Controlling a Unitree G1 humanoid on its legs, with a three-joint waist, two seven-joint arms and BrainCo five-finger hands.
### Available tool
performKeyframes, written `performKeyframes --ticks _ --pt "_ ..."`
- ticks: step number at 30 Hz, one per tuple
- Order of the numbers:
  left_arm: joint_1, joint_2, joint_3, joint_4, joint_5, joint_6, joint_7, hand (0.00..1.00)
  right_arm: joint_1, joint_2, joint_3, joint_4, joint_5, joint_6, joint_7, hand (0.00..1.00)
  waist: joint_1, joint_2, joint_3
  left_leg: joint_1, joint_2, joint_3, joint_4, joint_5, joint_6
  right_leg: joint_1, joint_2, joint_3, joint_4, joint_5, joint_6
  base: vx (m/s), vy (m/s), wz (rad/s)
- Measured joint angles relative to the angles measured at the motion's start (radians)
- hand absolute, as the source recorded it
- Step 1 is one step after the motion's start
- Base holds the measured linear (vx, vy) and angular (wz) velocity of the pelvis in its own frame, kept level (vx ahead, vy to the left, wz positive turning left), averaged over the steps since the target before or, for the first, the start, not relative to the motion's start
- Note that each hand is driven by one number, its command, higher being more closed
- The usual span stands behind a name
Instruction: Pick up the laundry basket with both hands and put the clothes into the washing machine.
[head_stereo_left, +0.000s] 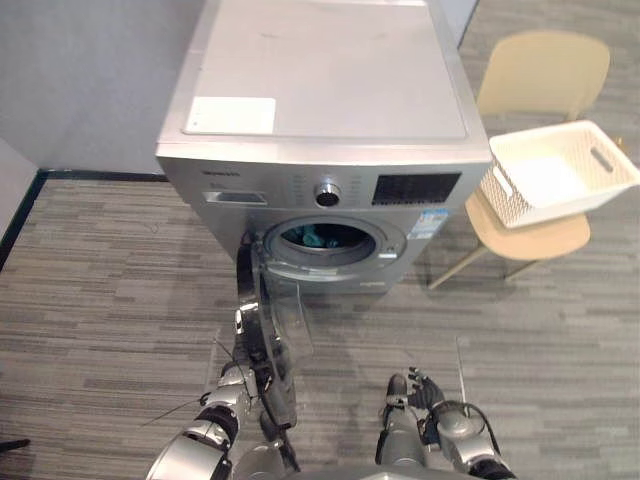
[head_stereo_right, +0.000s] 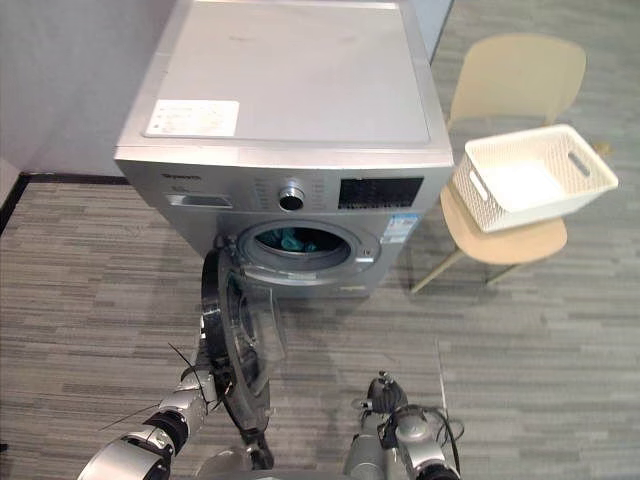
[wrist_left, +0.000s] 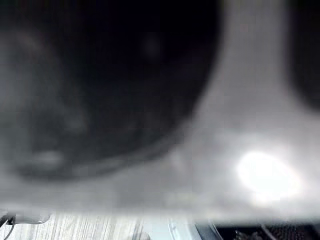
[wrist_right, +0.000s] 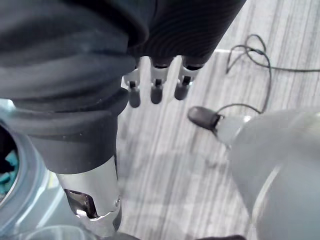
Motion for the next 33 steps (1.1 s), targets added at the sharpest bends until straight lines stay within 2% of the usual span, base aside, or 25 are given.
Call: performKeyframes --ticks 2,3,4,5,6,7,8,9,10,11,12,13,14,15,16,17,18,19,21,23,25,29,30,33 --pt "-0.033 -0.037 0.034 0.0 -0.07 0.003 0.042 0.0 0.01 0.004 0.001 -0.088 0.001 0.0 -0.001 0.0 0.0 0.001 0.002 -0.014 0.026 0.052 0.043 -0.025 0.002 -0.039 0.012 0.05 0.011 0.014 0.003 -0.1 -0.064 -0.57" --pt "-0.061 -0.056 0.043 0.0 -0.125 0.005 0.086 0.0 0.033 0.018 0.001 -0.142 0.003 -0.004 -0.004 0.0 0.001 -0.01 0.002 -0.009 0.039 0.083 0.053 -0.03 0.002 -0.053 0.016 0.056 0.021 -0.038 0.035 -0.12 -0.071 -0.6" --pt "-0.086 -0.088 0.066 0.0 -0.167 0.002 0.126 0.0 0.048 0.027 0.003 -0.174 0.004 -0.006 -0.005 0.0 0.003 -0.005 0.001 0.01 0.052 0.127 0.019 -0.025 -0.005 -0.068 0.028 0.023 0.002 -0.134 0.097 -0.1 -0.055 -0.67" --pt "-0.094 -0.101 0.075 -0.004 -0.173 -0.003 0.135 0.0 0.04 0.027 0.002 -0.181 0.004 -0.005 -0.004 0.0 0.004 0.014 0.0 0.014 0.078 0.15 -0.018 -0.023 -0.007 -0.071 0.043 -0.006 0.017 -0.163 0.074 -0.07 -0.039 -0.73" --pt "-0.126 -0.119 0.106 -0.019 -0.204 -0.016 0.156 0.0 0.039 0.044 -0.006 -0.178 0.003 -0.003 -0.007 0.0 0.007 0.021 0.006 0.011 0.115 0.192 -0.032 -0.005 -0.038 -0.152 0.075 0.001 0.246 -0.163 -0.034 -0.01 -0.034 -0.33" --pt "-0.13 -0.124 0.108 -0.036 -0.21 -0.02 0.178 0.0 0.064 0.058 -0.007 -0.177 0.002 -0.003 -0.012 0.0 -0.005 0.002 0.007 0.012 0.117 0.195 -0.025 0.002 -0.049 -0.151 0.073 -0.002 0.313 -0.165 -0.04 0.03 -0.074 0.05" --pt "-0.13 -0.134 0.106 -0.047 -0.213 -0.039 0.201 0.0 0.097 0.083 -0.007 -0.167 0.0 0.0 -0.018 0.0 -0.012 -0.033 0.006 0.014 0.129 0.199 0.02 0.023 -0.056 -0.094 0.068 -0.026 0.256 -0.238 -0.062 0.06 -0.099 0.12" --pt "-0.128 -0.139 0.106 -0.047 -0.228 -0.058 0.228 0.0 0.106 0.089 -0.009 -0.164 -0.001 0.005 -0.019 0.0 -0.012 -0.034 0.004 0.024 0.153 0.219 0.023 0.017 -0.042 -0.068 0.082 -0.034 0.207 -0.234 -0.046 0.06 -0.106 -0.04" --pt "-0.126 -0.145 0.105 -0.047 -0.233 -0.067 0.231 0.0 0.116 0.09 -0.009 -0.163 -0.001 0.006 -0.02 0.0 -0.013 -0.034 0.004 0.034 0.151 0.23 0.009 0.017 -0.042 -0.055 0.084 -0.034 0.184 -0.231 -0.044 0.09 -0.054 -0.21" --pt "-0.108 -0.143 0.034 -0.047 -0.217 -0.073 0.231 0.0 0.137 0.09 -0.023 -0.161 -0.002 0.007 -0.02 0.0 -0.014 -0.035 0.004 0.054 0.138 0.25 -0.011 0.021 -0.038 -0.029 0.083 -0.039 0.148 -0.206 -0.037 0.1 0.015 0.01" --pt "-0.094 -0.122 -0.097 -0.047 -0.153 -0.067 0.207 0.0 0.145 0.089 -0.04 -0.155 -0.002 0.013 -0.019 0.0 -0.013 -0.034 0.003 0.062 0.13 0.259 -0.004 0.026 -0.027 -0.015 0.074 -0.04 0.133 -0.182 -0.037 0.09 0.021 0.04" --pt "-0.095 -0.122 -0.14 -0.06 -0.133 -0.049 0.189 0.0 0.145 0.088 -0.049 -0.155 -0.002 0.014 -0.019 0.0 -0.016 -0.035 0.003 0.067 0.123 0.266 -0.004 0.022 -0.021 -0.006 0.068 -0.039 0.122 -0.173 -0.035 0.07 0.052 -0.05" --pt "-0.096 -0.126 -0.234 -0.114 -0.077 -0.008 0.139 0.0 0.142 0.09 -0.053 -0.156 -0.002 0.015 -0.019 0.0 -0.026 -0.039 0.001 0.077 0.109 0.274 0.0 0.013 -0.01 0.009 0.058 -0.034 0.101 -0.147 -0.034 0.12 0.096 -0.2" --pt "-0.116 -0.133 -0.352 -0.198 0.01 0.007 0.038 0.0 0.125 0.099 -0.056 -0.161 -0.002 0.014 -0.019 0.0 -0.04 -0.045 0.001 0.085 0.102 0.289 0.013 -0.005 -0.004 0.022 0.051 -0.031 0.088 -0.132 -0.032 0.14 0.13 -0.38" --pt "-0.179 -0.176 -0.436 -0.276 0.068 0.011 -0.048 0.0 0.102 0.116 -0.054 -0.162 0.0 0.014 -0.019 0.0 -0.056 -0.053 -0.001 0.089 0.102 0.299 0.028 -0.023 -0.001 0.019 0.05 -0.032 0.081 -0.114 -0.038 0.11 0.109 -0.41" --pt "-0.221 -0.21 -0.463 -0.298 0.087 0.011 -0.079 0.0 0.096 0.124 -0.052 -0.162 0.001 0.014 -0.019 0.0 -0.063 -0.058 -0.003 0.092 0.102 0.302 0.032 -0.031 -0.003 0.019 0.049 -0.036 0.08 -0.111 -0.037 0.07 0.07 -0.37" --pt "-0.3 -0.278 -0.486 -0.322 0.108 0.005 -0.123 0.0 0.09 0.138 -0.045 -0.164 0.001 0.013 -0.019 0.0 -0.082 -0.068 -0.011 0.098 0.099 0.302 0.036 -0.04 0.0 0.02 0.047 -0.037 0.08 -0.11 -0.037 0.07 0.043 -0.3" --pt "-0.32 -0.272 -0.52 -0.365 0.118 -0.004 -0.14 0.0 0.085 0.147 -0.04 -0.164 0.001 0.014 -0.018 0.0 -0.096 -0.074 -0.015 0.107 0.1 0.301 0.035 -0.042 -0.001 0.02 0.048 -0.036 0.08 -0.109 -0.036 0.1 0.038 -0.47" --pt "-0.357 -0.272 -0.537 -0.438 0.131 -0.034 -0.185 0.0 0.081 0.148 -0.036 -0.178 0.003 0.013 -0.021 0.0 -0.108 -0.076 -0.017 0.138 0.102 0.293 0.028 -0.046 -0.005 0.028 0.05 -0.038 0.085 -0.107 -0.038 0.1 0.005 -0.42" --pt "-0.363 -0.271 -0.539 -0.419 0.162 -0.029 -0.195 0.0 0.087 0.119 -0.025 -0.179 0.003 0.014 -0.021 0.0 -0.103 -0.053 -0.025 0.152 0.098 0.254 0.014 -0.046 -0.006 0.044 0.051 -0.048 0.085 -0.107 -0.038 0.1 -0.013 0.05" --pt "-0.363 -0.271 -0.539 -0.403 0.203 -0.002 -0.204 0.0 0.082 0.068 -0.014 -0.179 -0.001 0.013 -0.016 0.0 -0.097 -0.005 -0.027 0.157 0.071 0.203 -0.034 -0.037 -0.016 0.075 0.029 -0.102 0.085 -0.108 -0.039 0.06 0.044 0.56" --pt "-0.363 -0.269 -0.546 -0.463 0.288 0.011 -0.214 0.0 0.076 0.044 0.009 -0.173 0.0 0.002 -0.004 0.0 -0.086 0.018 -0.031 0.166 0.042 0.136 -0.043 -0.036 -0.014 0.128 -0.001 -0.162 0.087 -0.114 -0.032 0.02 0.052 0.52" --pt "-0.362 -0.266 -0.553 -0.497 0.332 0.008 -0.226 0.0 0.075 0.042 0.02 -0.153 0.0 -0.005 0.007 0.0 -0.066 0.023 -0.034 0.166 0.037 0.12 -0.044 -0.036 -0.014 0.137 -0.008 -0.173 0.087 -0.114 -0.032 0.03 0.035 0.46" --pt "-0.342 -0.236 -0.55 -0.515 0.432 -0.011 -0.27 0.0 0.06 0.041 0.02 -0.078 -0.001 -0.011 0.026 0.0 -0.063 0.041 -0.035 0.164 0.036 0.073 -0.044 -0.036 -0.015 0.164 -0.011 -0.202 0.087 -0.115 -0.032 0.04 0.014 0.34"
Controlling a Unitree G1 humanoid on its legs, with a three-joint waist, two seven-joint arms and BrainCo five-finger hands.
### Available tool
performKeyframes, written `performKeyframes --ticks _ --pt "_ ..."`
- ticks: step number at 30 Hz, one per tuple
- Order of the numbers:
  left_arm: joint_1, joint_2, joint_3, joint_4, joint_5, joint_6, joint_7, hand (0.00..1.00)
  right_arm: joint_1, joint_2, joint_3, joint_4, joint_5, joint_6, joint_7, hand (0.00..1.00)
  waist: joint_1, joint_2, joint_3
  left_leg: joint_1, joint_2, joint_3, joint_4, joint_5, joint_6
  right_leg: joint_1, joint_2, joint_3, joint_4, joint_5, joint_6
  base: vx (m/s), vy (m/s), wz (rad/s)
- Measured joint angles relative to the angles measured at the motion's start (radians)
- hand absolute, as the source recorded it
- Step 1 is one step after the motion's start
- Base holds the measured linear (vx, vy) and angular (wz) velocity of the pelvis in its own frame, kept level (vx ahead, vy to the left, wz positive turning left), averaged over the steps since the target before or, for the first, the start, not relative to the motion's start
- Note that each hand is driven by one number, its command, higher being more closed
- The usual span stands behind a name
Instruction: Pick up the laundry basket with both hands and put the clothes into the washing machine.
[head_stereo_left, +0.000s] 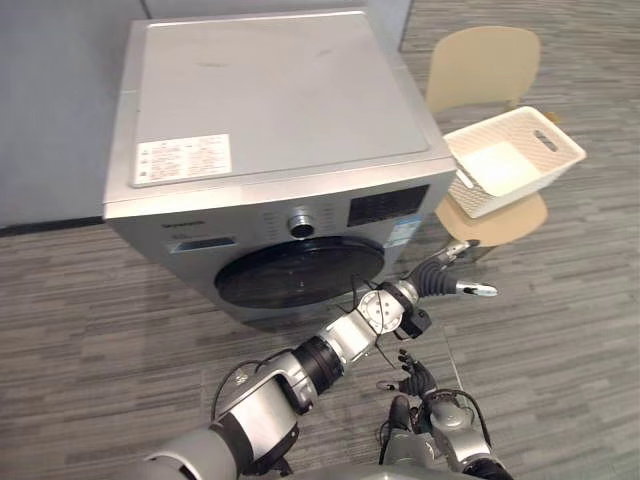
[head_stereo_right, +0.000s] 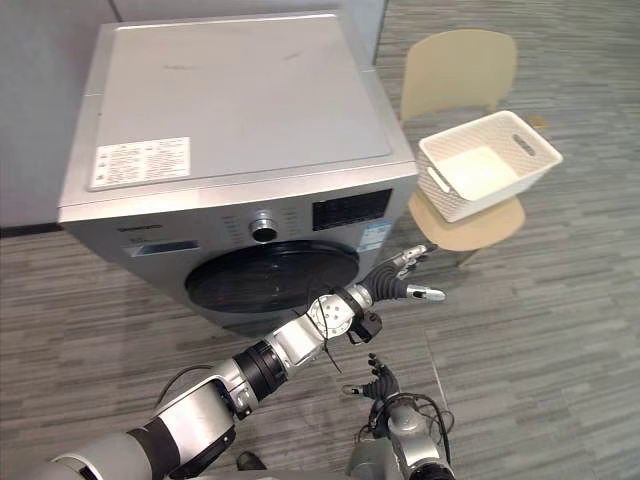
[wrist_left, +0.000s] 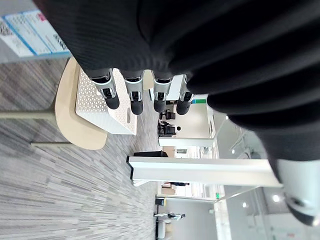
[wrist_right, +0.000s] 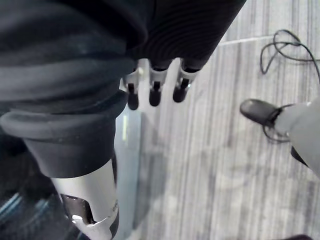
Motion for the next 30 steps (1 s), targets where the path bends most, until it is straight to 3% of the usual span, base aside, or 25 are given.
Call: performKeyframes --ticks 4,6,7,8,9,11,13,14,16,18,20,26,27,28,29,30 --pt "0.221 0.109 0.085 -0.023 0.13 -0.016 -0.033 0.0 0.007 -0.038 -0.046 0.081 -0.008 -0.01 0.003 0.0 -0.011 0.053 -0.001 0.012 0.005 -0.043 0.013 0.002 -0.004 0.014 0.002 -0.004 0.035 -0.022 -0.025 0.08 -0.028 0.09" --pt "0.348 0.13 0.17 -0.004 0.169 -0.016 -0.047 0.0 0.023 -0.076 -0.07 0.107 -0.023 -0.012 0.004 0.0 -0.007 0.101 0.011 0.026 0.052 -0.084 0.033 0.005 -0.009 -0.046 0.012 0.004 0.208 -0.089 -0.017 0.1 -0.088 0.13" --pt "0.384 0.134 0.209 0.003 0.171 -0.018 -0.048 0.0 0.029 -0.078 -0.088 0.105 -0.021 -0.015 0.007 0.0 -0.008 0.118 0.013 0.023 0.071 -0.103 0.037 0.005 -0.009 -0.047 0.048 0.01 0.164 -0.141 0.032 0.05 -0.14 0.27" --pt "0.432 0.158 0.284 0.028 0.171 -0.021 -0.042 0.0 0.043 -0.069 -0.108 0.107 -0.022 -0.019 0.004 0.0 -0.01 0.099 0.012 0.018 0.08 -0.123 0.054 0.013 -0.023 0.005 0.111 0.026 -0.043 -0.074 0.007 0.1 -0.209 0.64" --pt "0.466 0.177 0.358 0.076 0.172 -0.023 -0.038 0.0 0.056 -0.066 -0.133 0.129 -0.021 -0.025 0.002 0.0 -0.005 0.069 0.015 0.006 0.066 -0.157 0.099 0.003 -0.035 0.042 0.104 -0.02 -0.104 -0.029 -0.033 0.11 -0.207 0.58" --pt "0.512 0.175 0.454 0.13 0.172 -0.021 -0.018 0.0 0.049 -0.077 -0.167 0.172 -0.02 -0.021 -0.001 0.0 0.015 0.087 0.022 -0.04 0.089 -0.202 0.128 -0.023 -0.039 0.058 0.111 -0.04 -0.106 -0.027 -0.04 0.09 -0.103 0.47" --pt "0.585 0.169 0.566 0.181 0.171 -0.02 -0.001 0.0 0.063 -0.116 -0.209 0.214 -0.02 -0.014 -0.004 0.0 0.041 0.121 0.028 -0.039 0.082 -0.27 0.043 0.01 -0.044 0.109 0.12 -0.097 -0.105 -0.033 -0.036 0.07 -0.04 0.73" --pt "0.626 0.174 0.63 0.198 0.169 -0.021 0.02 0.0 0.078 -0.124 -0.231 0.214 -0.02 -0.013 -0.009 0.0 0.048 0.124 0.028 -0.035 0.073 -0.287 0.041 0.025 -0.041 0.156 0.112 -0.14 -0.1 -0.063 -0.015 0.1 0.027 0.97" --pt "0.659 0.187 0.714 0.216 0.167 -0.022 0.053 0.0 0.09 -0.126 -0.254 0.231 -0.019 -0.013 -0.021 0.0 0.051 0.115 0.03 -0.061 0.057 -0.324 0.072 0.025 -0.04 0.188 0.088 -0.23 -0.058 -0.087 -0.003 0.1 0.097 1.42" --pt "0.671 0.21 0.766 0.241 0.168 -0.019 0.089 0.0 0.083 -0.111 -0.267 0.236 -0.018 -0.014 -0.025 0.0 0.082 0.096 0.04 -0.115 0.053 -0.281 0.144 0.023 -0.035 0.209 0.06 -0.3 -0.026 -0.1 0.002 0.0 0.152 1.18" --pt "0.715 0.235 0.785 0.241 0.168 -0.019 0.12 0.0 0.07 -0.091 -0.3 0.236 -0.016 -0.014 -0.027 0.0 0.109 0.08 0.044 -0.14 0.049 -0.211 0.19 -0.004 0.012 0.252 0.038 -0.376 0.0 -0.126 0.022 -0.02 0.164 1.08" --pt "0.798 0.219 0.814 0.298 0.17 -0.013 0.146 0.0 0.029 -0.042 -0.314 0.232 -0.017 -0.007 -0.045 0.0 0.157 0.053 0.05 -0.152 0.007 -0.334 0.205 -0.013 0.026 0.342 0.024 -0.494 0.058 -0.132 0.016 0.0 0.097 0.77" --pt "0.808 0.206 0.824 0.3 0.171 -0.007 0.147 0.0 0.017 -0.039 -0.314 0.232 -0.021 0.0 -0.045 0.0 0.159 0.045 0.052 -0.152 -0.001 -0.347 0.195 -0.03 0.054 0.336 0.003 -0.493 0.132 -0.163 0.001 -0.03 0.07 0.72" --pt "0.809 0.209 0.827 0.301 0.172 -0.005 0.149 0.0 -0.001 -0.031 -0.313 0.231 -0.021 0.009 -0.045 0.0 0.159 0.034 0.058 -0.147 -0.02 -0.365 0.175 -0.04 0.069 0.299 -0.048 -0.431 0.269 -0.197 -0.039 -0.06 0.094 0.8" --pt "0.811 0.21 0.834 0.299 0.175 -0.004 0.149 0.0 -0.005 -0.031 -0.31 0.226 -0.023 0.01 -0.045 0.0 0.156 0.02 0.066 -0.135 -0.042 -0.386 0.156 -0.035 0.078 0.257 -0.09 -0.338 0.392 -0.191 -0.062 -0.05 0.098 0.82" --pt "0.812 0.212 0.833 0.296 0.186 -0.003 0.151 0.0 0.004 -0.029 -0.3 0.214 -0.028 0.01 -0.045 0.0 0.154 0.013 0.071 -0.11 -0.063 -0.414 0.134 -0.02 0.093 0.197 -0.103 -0.18 0.505 -0.155 -0.11 -0.01 0.111 0.9"
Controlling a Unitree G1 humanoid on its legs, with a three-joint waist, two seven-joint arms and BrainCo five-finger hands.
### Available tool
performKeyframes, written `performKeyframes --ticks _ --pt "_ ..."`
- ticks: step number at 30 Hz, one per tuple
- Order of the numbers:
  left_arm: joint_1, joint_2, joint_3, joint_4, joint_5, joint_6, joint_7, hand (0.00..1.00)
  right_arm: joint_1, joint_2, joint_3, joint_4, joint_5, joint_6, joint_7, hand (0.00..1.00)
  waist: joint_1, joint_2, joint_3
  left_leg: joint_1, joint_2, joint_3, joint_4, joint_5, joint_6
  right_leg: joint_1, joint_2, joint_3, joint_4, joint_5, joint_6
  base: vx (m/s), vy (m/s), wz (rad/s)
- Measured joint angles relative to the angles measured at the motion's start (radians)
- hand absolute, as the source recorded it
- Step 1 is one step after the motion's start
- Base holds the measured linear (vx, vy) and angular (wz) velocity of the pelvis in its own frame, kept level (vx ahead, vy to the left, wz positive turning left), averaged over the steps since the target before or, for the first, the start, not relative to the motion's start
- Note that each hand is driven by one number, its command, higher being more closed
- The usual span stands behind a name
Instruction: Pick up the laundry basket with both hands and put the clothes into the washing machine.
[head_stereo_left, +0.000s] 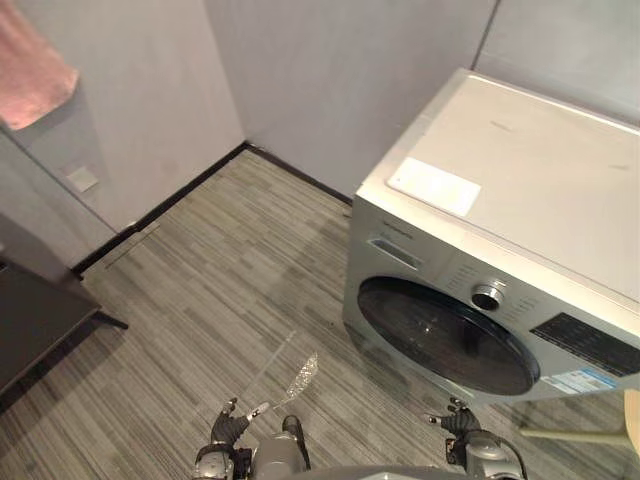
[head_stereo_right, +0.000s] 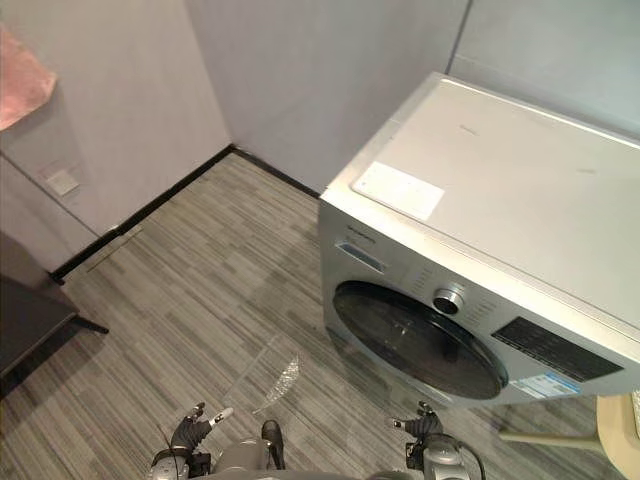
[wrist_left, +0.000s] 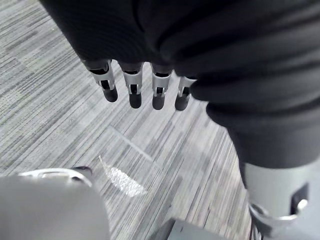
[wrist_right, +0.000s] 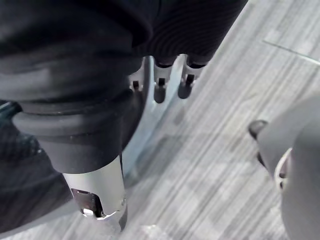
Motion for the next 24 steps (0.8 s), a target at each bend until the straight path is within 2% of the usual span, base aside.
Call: performKeyframes --ticks 1,2,3,4,5,6,7,8,9,10,11,12,13,14,16,19,20,21,24 --pt "0.001 0.0 -0.003 0.0 0.011 0.0 0.0 0.0 0.008 0.004 0.014 -0.003 -0.002 -0.002 0.0 0.0 -0.003 -0.001 0.002 0.015 -0.01 -0.038 -0.02 0.01 0.003 -0.049 0.032 0.162 0.091 -0.014 0.024 0.03 0.063 1.27" --pt "-0.005 0.016 -0.001 0.0 0.017 0.006 0.0 0.0 0.025 0.029 0.022 -0.004 -0.001 -0.002 0.004 0.0 -0.013 0.004 0.01 0.013 -0.007 -0.113 -0.03 0.017 0.009 -0.095 0.144 0.322 0.135 -0.147 0.086 0.04 0.0 1.32" --pt "-0.007 0.022 0.006 0.002 0.017 0.008 0.002 0.0 0.037 0.043 0.028 -0.003 -0.002 -0.002 0.004 0.0 -0.015 -0.014 0.012 0.013 -0.015 -0.14 -0.039 0.025 0.01 -0.112 0.192 0.368 0.137 -0.189 0.08 0.04 -0.084 1.62" --pt "-0.013 0.024 0.036 0.01 0.017 0.01 0.002 0.0 0.046 0.063 0.026 -0.014 0.01 -0.006 0.002 0.0 -0.012 -0.043 0.017 0.009 -0.042 -0.216 -0.049 0.035 0.012 -0.151 0.272 0.435 0.129 -0.25 0.038 0.07 -0.151 1.74" --pt "-0.031 0.022 0.048 0.029 0.018 0.014 0.002 0.0 0.061 0.061 0.027 -0.034 0.01 -0.006 0.0 0.0 -0.009 -0.052 0.024 0.006 -0.065 -0.286 -0.044 0.038 0.012 -0.192 0.336 0.484 0.131 -0.287 0.001 0.07 -0.145 1.75" --pt "-0.033 0.02 0.049 0.03 0.018 0.016 0.001 0.0 0.077 0.06 0.027 -0.049 0.012 -0.006 0.001 0.0 -0.003 -0.048 0.027 0.001 -0.073 -0.324 -0.036 0.038 0.012 -0.216 0.364 0.514 0.134 -0.295 -0.011 0.07 -0.178 2.13" --pt "-0.044 0.005 0.057 0.04 0.026 0.017 0.001 0.0 0.097 0.052 0.026 -0.089 0.022 -0.014 0.001 0.0 -0.002 -0.031 0.037 -0.004 -0.09 -0.413 -0.027 0.033 0.004 -0.24 0.395 0.556 0.107 -0.304 0.001 0.03 -0.164 2.19" --pt "-0.05 0.001 0.06 0.045 0.036 0.018 -0.001 0.0 0.109 0.049 0.026 -0.101 0.03 -0.02 0.002 0.0 -0.003 -0.028 0.039 -0.007 -0.107 -0.467 -0.026 0.033 0.003 -0.231 0.389 0.57 0.039 -0.3 0.006 0.03 -0.184 2.68" --pt "-0.052 0.003 0.065 0.04 0.048 0.018 -0.004 0.0 0.121 0.057 0.026 -0.111 0.03 -0.021 0.001 0.0 0.0 -0.046 0.035 -0.017 -0.132 -0.488 -0.023 0.033 0.004 -0.205 0.364 0.572 -0.069 -0.295 0.008 0.04 -0.227 2.72" --pt "-0.062 -0.003 0.083 0.042 0.055 0.017 -0.005 0.0 0.137 0.071 0.012 -0.108 0.031 -0.019 0.001 0.0 -0.001 -0.072 0.027 -0.029 -0.147 -0.511 0.003 0.047 -0.018 -0.193 0.318 0.494 -0.079 -0.264 -0.002 0.09 -0.218 2.32" --pt "-0.069 -0.014 0.102 0.041 0.057 0.019 -0.004 0.0 0.142 0.065 0.006 -0.112 0.031 -0.018 0.002 0.0 0.005 -0.051 0.023 -0.058 -0.134 -0.495 0.052 0.045 -0.019 -0.187 0.319 0.451 -0.082 -0.27 0.0 0.16 -0.292 2.12" --pt "-0.061 -0.033 0.131 0.041 0.064 0.021 -0.004 0.0 0.129 0.051 0.003 -0.12 0.03 -0.021 -0.001 0.0 0.006 -0.017 0.032 -0.092 -0.094 -0.425 0.122 0.018 -0.051 -0.165 0.334 0.381 -0.089 -0.273 0.003 0.13 -0.212 1.37" --pt "-0.055 -0.042 0.148 0.042 0.073 0.027 -0.005 0.0 0.11 0.05 0.002 -0.119 0.03 -0.022 0.0 0.0 0.009 0.005 0.043 -0.108 -0.059 -0.391 0.154 0.009 -0.059 -0.144 0.343 0.348 -0.09 -0.274 -0.001 0.12 -0.207 1.1" --pt "-0.034 -0.054 0.158 0.048 0.074 0.033 -0.005 0.0 0.097 0.06 0.003 -0.119 0.03 -0.023 0.0 0.0 0.024 0.024 0.042 -0.121 -0.015 -0.306 0.197 -0.012 -0.068 -0.117 0.358 0.326 -0.102 -0.271 -0.006 0.07 -0.103 0.47" --pt "-0.009 -0.065 0.189 0.062 0.073 0.041 -0.005 0.0 0.094 0.084 0.009 -0.125 0.031 -0.026 0.001 0.0 0.033 0.037 0.041 -0.121 0.05 -0.155 0.239 -0.032 -0.038 -0.077 0.377 0.306 -0.135 -0.267 -0.009 0.08 -0.069 0.13" --pt "-0.008 -0.073 0.207 0.085 0.074 0.048 -0.006 0.0 0.083 0.1 0.019 -0.14 0.053 -0.027 -0.002 0.0 0.05 0.033 0.032 -0.118 0.06 -0.117 0.201 -0.027 -0.04 -0.063 0.383 0.312 -0.183 -0.248 -0.001 0.09 -0.006 -0.05" --pt "-0.017 -0.07 0.212 0.094 0.083 0.048 -0.006 0.0 0.082 0.106 0.022 -0.136 0.059 -0.027 -0.001 0.0 0.058 0.023 0.028 -0.117 0.055 -0.116 0.167 -0.008 -0.036 -0.064 0.384 0.314 -0.22 -0.227 0.005 0.1 0.028 -0.1" --pt "-0.019 -0.063 0.213 0.102 0.089 0.049 -0.006 0.0 0.082 0.118 0.03 -0.129 0.059 -0.027 0.001 0.0 0.057 0.012 0.02 -0.112 0.047 -0.107 0.126 0.013 -0.033 -0.061 0.383 0.316 -0.261 -0.204 0.009 0.1 0.036 -0.09" --pt "-0.016 -0.058 0.214 0.112 0.092 0.051 -0.006 0.0 0.082 0.136 0.031 -0.115 0.059 -0.026 0.004 0.0 0.058 0.002 0.014 -0.071 0.039 -0.072 0.076 0.029 -0.034 -0.034 0.377 0.34 -0.317 -0.171 0.019 0.1 0.055 -0.23"
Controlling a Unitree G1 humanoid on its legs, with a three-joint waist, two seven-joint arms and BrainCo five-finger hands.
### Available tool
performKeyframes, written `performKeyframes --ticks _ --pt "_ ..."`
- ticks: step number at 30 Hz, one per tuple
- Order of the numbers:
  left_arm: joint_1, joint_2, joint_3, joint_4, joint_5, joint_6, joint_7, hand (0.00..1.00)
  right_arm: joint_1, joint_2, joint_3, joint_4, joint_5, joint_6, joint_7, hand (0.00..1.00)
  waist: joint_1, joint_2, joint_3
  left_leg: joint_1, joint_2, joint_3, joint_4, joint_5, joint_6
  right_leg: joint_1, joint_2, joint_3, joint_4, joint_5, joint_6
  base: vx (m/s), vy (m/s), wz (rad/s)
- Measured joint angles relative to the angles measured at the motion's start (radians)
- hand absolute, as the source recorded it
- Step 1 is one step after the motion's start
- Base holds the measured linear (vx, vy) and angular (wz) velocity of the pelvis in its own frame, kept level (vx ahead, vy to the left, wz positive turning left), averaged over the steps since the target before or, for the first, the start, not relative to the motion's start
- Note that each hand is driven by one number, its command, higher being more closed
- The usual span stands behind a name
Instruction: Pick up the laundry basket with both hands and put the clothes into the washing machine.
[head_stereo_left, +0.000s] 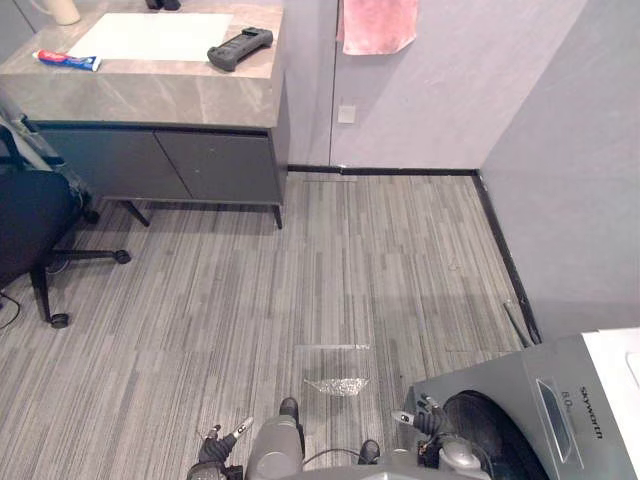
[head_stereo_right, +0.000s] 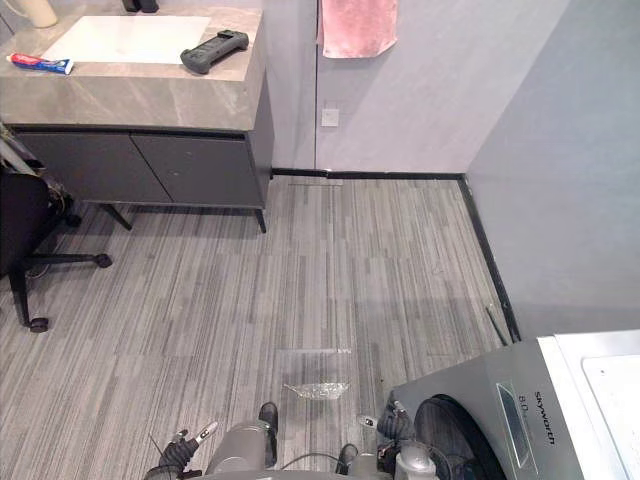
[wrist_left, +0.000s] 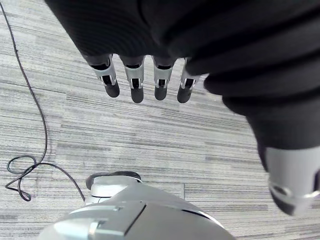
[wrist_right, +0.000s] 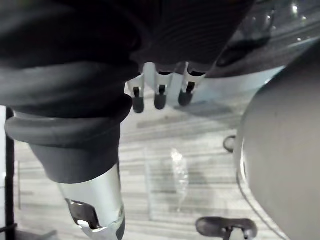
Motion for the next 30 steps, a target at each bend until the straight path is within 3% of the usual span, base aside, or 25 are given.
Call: performKeyframes --ticks 6,8,11,16,18,21,24,30 --pt "0.003 0.023 0.001 0.031 0.0 0.0 -0.019 0.0 -0.004 -0.004 0.002 0.055 -0.008 -0.001 0.023 0.0 -0.004 -0.035 -0.029 0.122 -0.058 0.053 -0.184 0.065 0.011 -0.029 -0.057 0.032 0.067 -0.03 0.021 -0.02 0.024 -0.2" --pt "0.003 0.024 0.001 0.046 -0.002 0.001 -0.021 0.0 -0.017 -0.013 0.001 0.083 -0.024 0.002 0.025 0.0 -0.009 -0.037 -0.031 0.176 -0.087 0.053 -0.311 0.127 0.022 -0.033 -0.076 0.026 0.068 -0.032 0.023 -0.04 0.039 0.14" --pt "0.012 0.025 0.002 0.045 -0.012 -0.002 -0.028 0.0 -0.016 -0.029 -0.004 0.108 -0.038 0.009 0.035 0.0 -0.013 -0.038 -0.032 0.204 -0.113 0.04 -0.39 0.16 0.03 -0.034 -0.097 0.012 0.075 -0.037 0.034 -0.03 0.067 0.21" --pt "0.028 0.028 0.025 0.044 -0.046 -0.003 -0.049 0.0 -0.006 -0.034 -0.001 0.111 -0.061 0.014 0.043 0.0 -0.03 -0.047 -0.038 0.202 -0.138 -0.002 -0.386 0.157 0.04 0.01 -0.108 -0.029 0.033 -0.044 0.04 0.04 0.049 0.28" --pt "0.029 0.027 0.052 0.04 -0.064 -0.003 -0.066 0.0 -0.005 -0.03 0.007 0.112 -0.07 0.014 0.044 0.0 -0.03 -0.058 -0.043 0.117 -0.137 -0.017 -0.253 0.105 0.048 0.01 -0.108 -0.053 0.014 -0.046 0.035 0.07 0.008 0.34" --pt "0.029 0.018 0.058 0.038 -0.08 -0.002 -0.066 0.0 -0.008 -0.039 0.019 0.111 -0.07 0.015 0.044 0.0 -0.026 -0.047 -0.036 0.008 -0.113 -0.045 -0.05 0.028 0.063 0.028 -0.093 -0.081 -0.002 -0.022 0.038 0.08 0.029 0.28" --pt "0.029 0.007 0.082 0.037 -0.085 -0.003 -0.065 0.0 -0.021 -0.038 0.038 0.109 -0.069 0.015 0.044 0.0 -0.003 -0.043 -0.033 0.001 -0.106 -0.042 -0.067 0.033 0.056 0.02 -0.086 -0.078 -0.023 -0.004 0.04 0.0 -0.01 -0.03" --pt "0.044 -0.001 0.08 0.037 -0.058 -0.021 -0.062 0.0 -0.027 -0.028 0.097 0.082 -0.069 0.004 0.041 0.0 0.0 -0.03 -0.036 0.045 -0.104 0.003 -0.211 0.095 0.038 -0.018 -0.084 -0.045 -0.048 0.019 0.032 -0.05 -0.018 -0.23"
